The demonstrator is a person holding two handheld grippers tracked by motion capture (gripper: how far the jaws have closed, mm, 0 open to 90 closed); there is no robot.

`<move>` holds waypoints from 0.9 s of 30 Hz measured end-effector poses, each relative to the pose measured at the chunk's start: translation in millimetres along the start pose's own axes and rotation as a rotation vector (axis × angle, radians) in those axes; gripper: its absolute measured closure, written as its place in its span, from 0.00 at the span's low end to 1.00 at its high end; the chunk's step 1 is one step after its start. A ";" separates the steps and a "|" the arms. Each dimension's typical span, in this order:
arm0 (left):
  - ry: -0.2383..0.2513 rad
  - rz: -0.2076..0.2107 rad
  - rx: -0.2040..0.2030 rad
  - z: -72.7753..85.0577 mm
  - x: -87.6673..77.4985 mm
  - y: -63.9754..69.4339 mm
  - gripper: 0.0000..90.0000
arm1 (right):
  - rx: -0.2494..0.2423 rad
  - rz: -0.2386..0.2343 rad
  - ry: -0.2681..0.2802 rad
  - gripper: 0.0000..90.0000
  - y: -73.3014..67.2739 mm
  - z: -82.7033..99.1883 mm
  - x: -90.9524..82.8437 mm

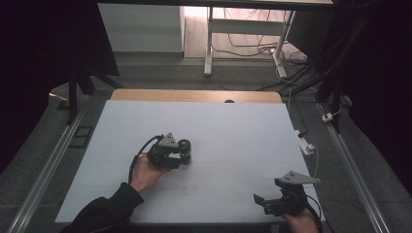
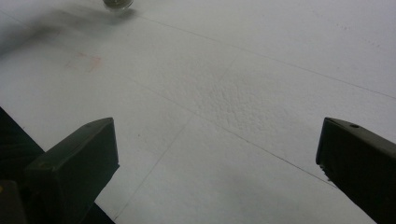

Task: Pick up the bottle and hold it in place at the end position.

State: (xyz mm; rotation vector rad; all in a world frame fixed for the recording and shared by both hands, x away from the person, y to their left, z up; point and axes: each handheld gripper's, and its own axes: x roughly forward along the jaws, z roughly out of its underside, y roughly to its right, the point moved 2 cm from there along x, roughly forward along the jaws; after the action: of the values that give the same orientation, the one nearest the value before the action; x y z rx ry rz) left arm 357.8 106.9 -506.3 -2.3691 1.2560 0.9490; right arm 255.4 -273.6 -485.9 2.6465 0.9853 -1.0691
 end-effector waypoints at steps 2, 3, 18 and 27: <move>0.002 0.001 0.006 -3.6 1.8 -1.4 0.60 | -0.001 -0.001 0.001 0.00 0.0 0.0 -0.1; 0.004 -0.001 0.004 -5.4 3.1 -1.9 0.60 | 0.001 -0.002 0.000 0.00 0.2 0.0 -0.1; -0.002 -0.022 0.016 -24.8 22.9 -15.2 0.60 | 0.002 -0.005 -0.001 0.00 0.5 0.1 -0.1; 0.014 -0.028 0.000 -34.2 33.2 -27.4 0.60 | -0.001 -0.005 -0.003 0.00 0.3 0.0 0.2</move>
State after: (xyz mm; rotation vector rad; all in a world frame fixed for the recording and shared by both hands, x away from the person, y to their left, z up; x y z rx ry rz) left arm 407.6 83.8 -504.6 -2.3906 1.2242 0.9253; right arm 255.7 -273.7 -486.1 2.6421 0.9926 -1.0723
